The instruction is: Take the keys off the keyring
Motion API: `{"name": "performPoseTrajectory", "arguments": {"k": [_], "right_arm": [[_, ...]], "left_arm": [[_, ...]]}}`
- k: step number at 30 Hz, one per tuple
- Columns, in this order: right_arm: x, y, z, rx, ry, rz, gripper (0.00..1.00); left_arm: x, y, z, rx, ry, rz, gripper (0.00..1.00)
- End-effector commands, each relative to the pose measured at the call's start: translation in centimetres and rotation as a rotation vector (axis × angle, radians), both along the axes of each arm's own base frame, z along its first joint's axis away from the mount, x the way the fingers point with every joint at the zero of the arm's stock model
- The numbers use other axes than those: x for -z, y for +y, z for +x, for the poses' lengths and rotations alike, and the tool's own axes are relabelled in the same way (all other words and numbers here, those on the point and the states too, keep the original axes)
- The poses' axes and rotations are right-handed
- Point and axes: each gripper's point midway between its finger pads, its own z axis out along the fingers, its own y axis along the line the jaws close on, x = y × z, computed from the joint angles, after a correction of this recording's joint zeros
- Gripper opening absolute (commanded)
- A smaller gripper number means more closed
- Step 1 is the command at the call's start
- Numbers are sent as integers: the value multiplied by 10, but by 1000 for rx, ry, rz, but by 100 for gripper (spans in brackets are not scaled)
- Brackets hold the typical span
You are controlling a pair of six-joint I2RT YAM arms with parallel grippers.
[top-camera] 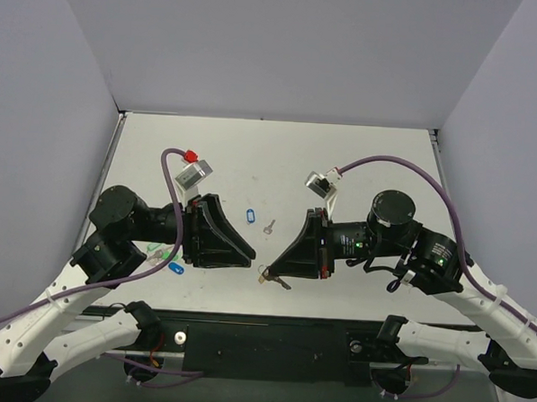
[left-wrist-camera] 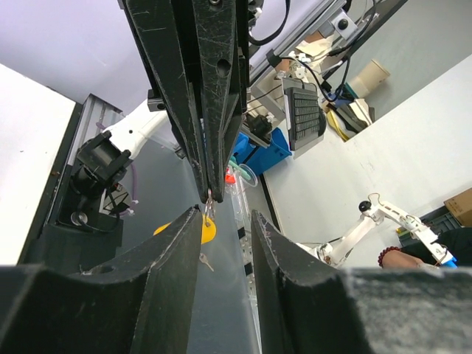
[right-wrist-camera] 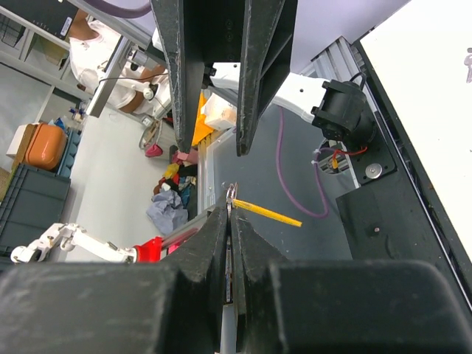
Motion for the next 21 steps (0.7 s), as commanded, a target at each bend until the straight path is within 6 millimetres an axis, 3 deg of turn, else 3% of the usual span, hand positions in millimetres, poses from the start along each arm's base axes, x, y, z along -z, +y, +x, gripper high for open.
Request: {"name": "performPoseTrajectory", "arguments": {"k": [1,21], "right_arm": [[-30,0,-4,-20,-60,87,0],[-36,2,-1,-4,-61,99,0]], "left_arm": [[-17,0,-8,31,-50,-57,42],[-15,-10,-11,40,-54,-41,37]]}}
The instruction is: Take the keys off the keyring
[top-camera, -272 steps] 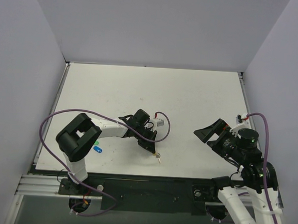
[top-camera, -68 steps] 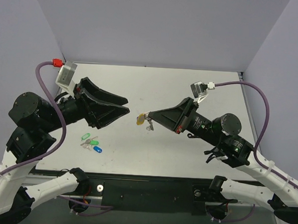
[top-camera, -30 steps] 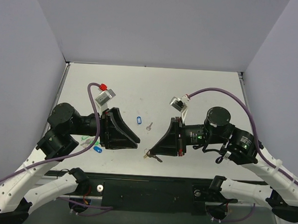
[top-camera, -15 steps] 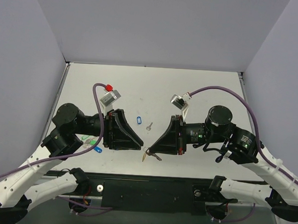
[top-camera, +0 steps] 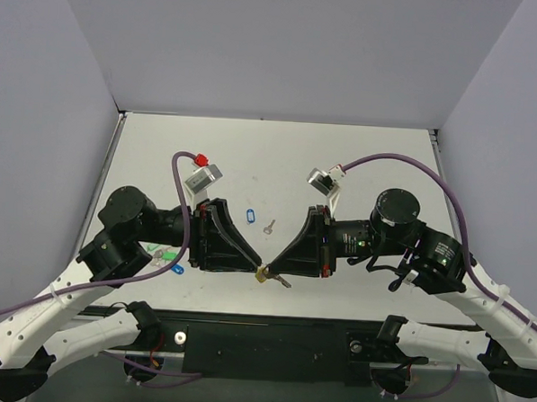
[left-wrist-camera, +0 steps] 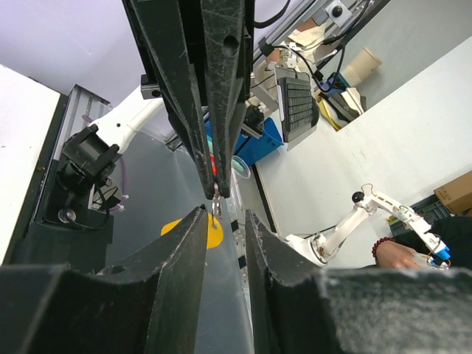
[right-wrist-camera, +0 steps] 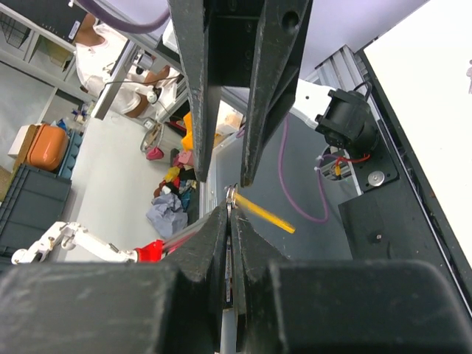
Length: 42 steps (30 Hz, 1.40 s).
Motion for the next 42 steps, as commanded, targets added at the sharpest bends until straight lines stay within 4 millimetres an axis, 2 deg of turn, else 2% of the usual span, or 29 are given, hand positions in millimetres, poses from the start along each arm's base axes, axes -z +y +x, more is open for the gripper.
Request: {"name": "performPoseTrajectory", "arguments": {"k": [1,26,34,40,42], "right_arm": [[-29,1,-2,-8,-50,83,0],[-28,1,0,7,-40,85,0],[-28,3,2,17,-29,89,0],[-27,5,5,34,-25,94,0],[-26,5,8,49,-24,91,0]], "left_arm": [[-15,-1,-1,-12,-55,-41,36],[-12,-3,6,-59,-62,-15,28],[-12,-4,5,-47,-57,-18,18],[-11,-4,4,-48,-53,-17,1],[-11,-5,4,-48,-53,-17,0]]}}
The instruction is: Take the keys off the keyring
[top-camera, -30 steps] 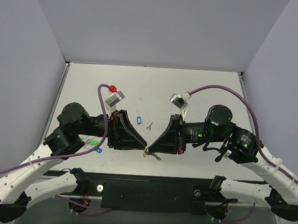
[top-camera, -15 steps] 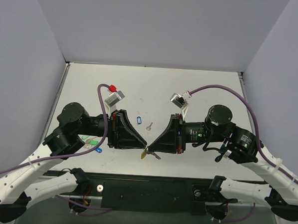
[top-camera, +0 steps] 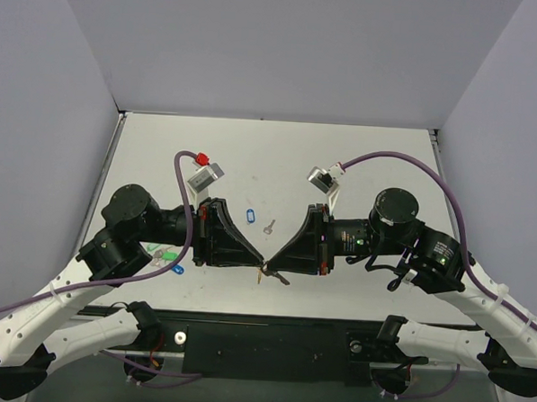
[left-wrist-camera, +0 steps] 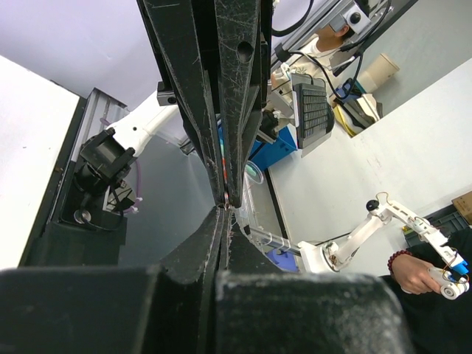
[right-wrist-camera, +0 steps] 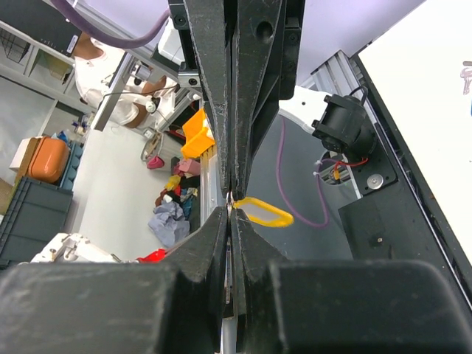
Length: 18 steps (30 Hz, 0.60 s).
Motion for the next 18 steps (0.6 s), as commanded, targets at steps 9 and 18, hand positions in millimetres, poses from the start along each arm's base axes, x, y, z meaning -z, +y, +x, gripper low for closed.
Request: {"name": "performPoseTrajectory", "arguments": {"k": [9,18], "right_arm": [[-20,6,16,95,-11,96,0],[-22,7,28,164,1,115,0]], "left_arm": [[-18,5,0,-49,-57,-44,0],[-20,8,13,-149,-49,-65,0]]}}
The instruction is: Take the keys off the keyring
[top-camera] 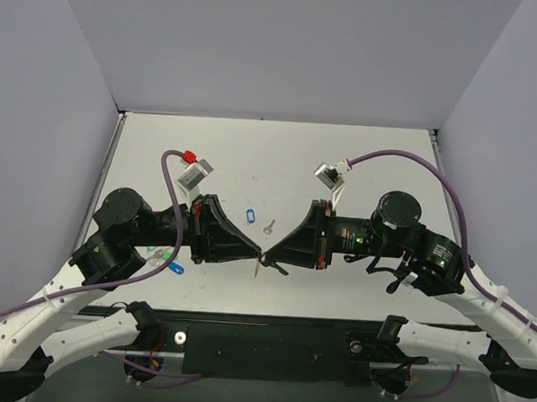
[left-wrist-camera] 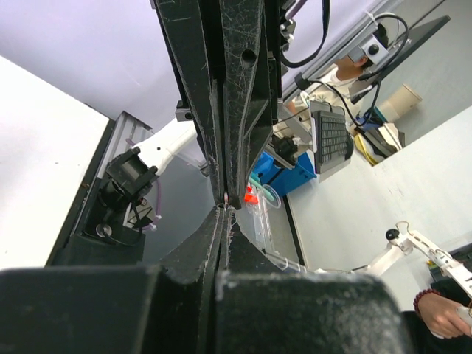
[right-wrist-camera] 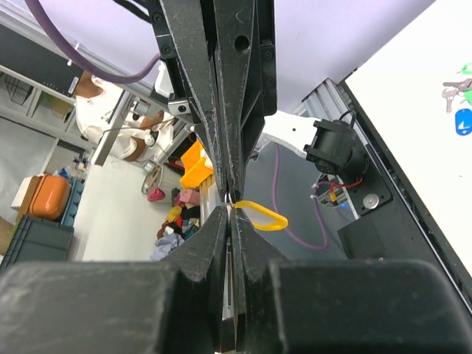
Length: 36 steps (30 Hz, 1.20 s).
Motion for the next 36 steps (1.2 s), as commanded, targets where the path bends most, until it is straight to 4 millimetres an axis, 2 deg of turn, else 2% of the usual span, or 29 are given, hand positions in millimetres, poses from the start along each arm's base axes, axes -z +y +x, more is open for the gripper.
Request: {"name": "performPoseTrajectory", "arguments": {"k": [1,12,17,25,30,31,36], "right_arm": [[-19,5,13,71,-29,86,0],[-28,10,24,135,-26,141,0],[-29,11,29,164,-28,152,0],[-24,12,47,267,3,173,0],[-21,19,48,284,7,178,0],[-22,19,48,285,9,180,0],[-21,24,47,279,11,177,0]], "left_arm": [[-16,4,6,-69,-30,-50,0],[-31,6,16,-137,-6,-88,0],[-31,7,21,-173,14,-93,0],[-24,9,42,-285,75,-117,0],[-21,12,53,-356,104,-128,0],[-29,14,54,-360,95,-161,0],[-27,9,57,-359,115,-173,0]]}}
